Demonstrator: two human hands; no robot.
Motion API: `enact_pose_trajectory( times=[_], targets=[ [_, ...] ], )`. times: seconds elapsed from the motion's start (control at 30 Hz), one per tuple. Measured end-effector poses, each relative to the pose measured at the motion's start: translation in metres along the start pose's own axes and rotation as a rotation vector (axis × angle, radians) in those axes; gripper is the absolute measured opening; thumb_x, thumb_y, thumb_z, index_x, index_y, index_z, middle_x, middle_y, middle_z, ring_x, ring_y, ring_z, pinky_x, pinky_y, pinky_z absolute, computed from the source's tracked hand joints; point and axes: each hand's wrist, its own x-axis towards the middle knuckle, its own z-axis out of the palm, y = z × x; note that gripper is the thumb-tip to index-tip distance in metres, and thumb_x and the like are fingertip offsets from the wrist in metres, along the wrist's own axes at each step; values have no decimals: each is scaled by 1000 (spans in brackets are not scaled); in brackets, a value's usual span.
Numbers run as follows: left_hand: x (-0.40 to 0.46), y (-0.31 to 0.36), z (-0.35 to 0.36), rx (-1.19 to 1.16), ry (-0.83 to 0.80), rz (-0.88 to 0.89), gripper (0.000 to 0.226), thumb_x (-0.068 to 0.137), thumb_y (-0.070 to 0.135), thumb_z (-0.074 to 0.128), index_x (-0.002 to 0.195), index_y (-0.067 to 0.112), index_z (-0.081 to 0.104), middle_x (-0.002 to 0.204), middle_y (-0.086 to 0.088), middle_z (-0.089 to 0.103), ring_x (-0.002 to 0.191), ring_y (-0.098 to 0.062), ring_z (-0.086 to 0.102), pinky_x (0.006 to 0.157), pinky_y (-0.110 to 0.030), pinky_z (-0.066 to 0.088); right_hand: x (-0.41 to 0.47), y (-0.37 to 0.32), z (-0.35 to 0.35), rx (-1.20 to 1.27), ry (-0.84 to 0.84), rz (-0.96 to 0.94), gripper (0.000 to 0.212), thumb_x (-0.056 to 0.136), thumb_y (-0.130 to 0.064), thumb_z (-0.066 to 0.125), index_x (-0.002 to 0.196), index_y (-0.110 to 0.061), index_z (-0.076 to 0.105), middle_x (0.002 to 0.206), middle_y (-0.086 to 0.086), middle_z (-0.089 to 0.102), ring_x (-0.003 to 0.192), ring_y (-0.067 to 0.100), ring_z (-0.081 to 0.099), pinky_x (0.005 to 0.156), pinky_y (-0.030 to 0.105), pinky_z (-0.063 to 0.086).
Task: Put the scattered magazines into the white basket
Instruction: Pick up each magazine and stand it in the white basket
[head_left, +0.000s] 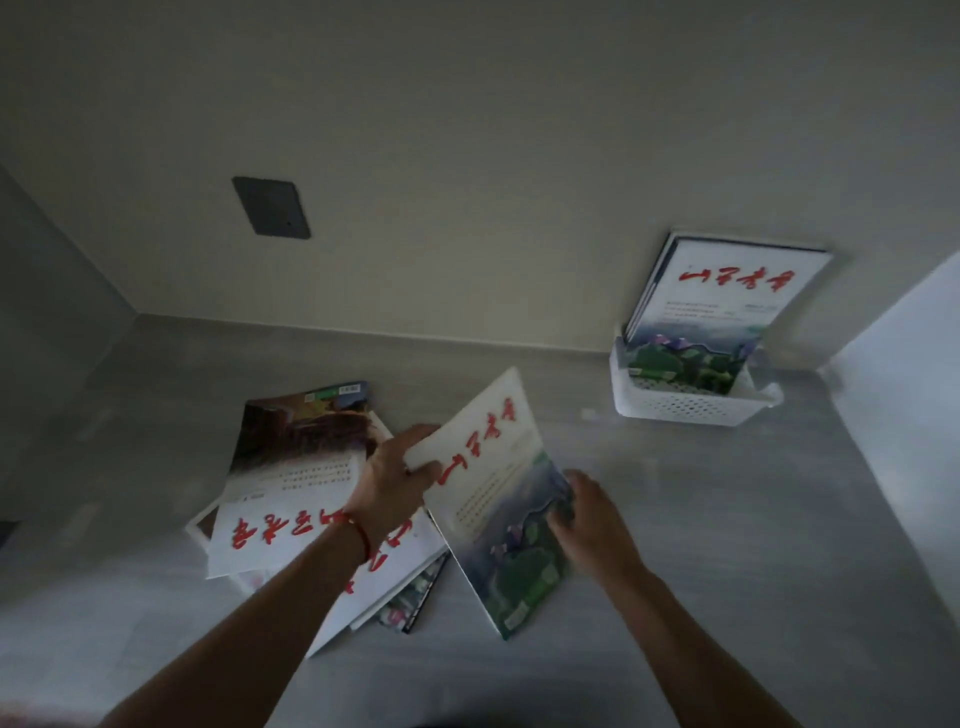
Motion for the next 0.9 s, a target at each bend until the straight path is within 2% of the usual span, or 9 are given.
enact_pose_trajectory(
  times=[0.1,0.13,0.2,0.3,0.4,0.47,0.57,0.73,0.9],
  targets=[
    [15,47,13,170,-176,301,32,87,-4,65,117,8,66,105,-7,72,99,-22,71,81,-34,61,25,9,-51,299,59,-67,79,87,-18,72,153,-22,28,141,-9,52,127,3,53,100,22,45],
    [19,61,20,202,-222,363,30,87,-2,66,116,9,67,105,-3,72,98,-16,71,80,-28,60,31,16,-68,374,44,-92,76,86,-16,73,149,-27,31,135,-13,58,120,-3,57,100,22,49],
    [29,83,36,245,-195,435,31,86,1,69,112,19,67,101,6,71,93,-7,69,75,-19,57,40,35,-100,399,63,-84,50,87,-13,73,130,-31,54,114,-11,71,103,2,68,93,36,58],
    [43,102,61,72,7,340,33,80,11,79,103,27,63,89,5,76,77,-9,73,64,-21,58,45,62,-136,431,148,-61,21,88,-11,71,94,-31,74,90,-9,79,82,14,75,75,40,63],
    [55,107,90,-32,22,245,28,78,7,80,102,12,65,88,-3,77,74,-6,74,69,-33,62,50,78,-172,462,276,-108,8,89,-11,73,95,-16,76,79,-19,77,62,10,73,56,32,62],
    [62,108,113,75,-14,230,21,82,5,73,101,12,71,87,-5,76,68,-6,71,70,-41,61,57,85,-201,410,335,-132,3,88,-12,74,90,-15,74,77,-14,77,60,17,73,58,41,63],
    [78,129,142,171,28,260,23,84,6,62,101,15,75,94,-9,78,78,-24,73,70,-50,62,70,88,-247,315,371,-169,13,89,-13,74,101,-8,75,93,3,79,67,17,72,68,43,63],
    [120,192,180,19,74,312,35,76,12,63,104,33,70,90,-6,79,82,-16,73,76,-44,63,96,90,-325,143,544,-224,23,88,-26,74,110,-17,76,100,-1,77,79,13,71,69,18,51],
    [165,210,220,17,112,225,20,83,10,66,96,17,79,80,1,76,70,-9,68,69,-23,58,133,106,-349,124,615,-172,28,87,-26,73,113,-15,76,110,3,77,82,12,69,64,9,43]
  ],
)
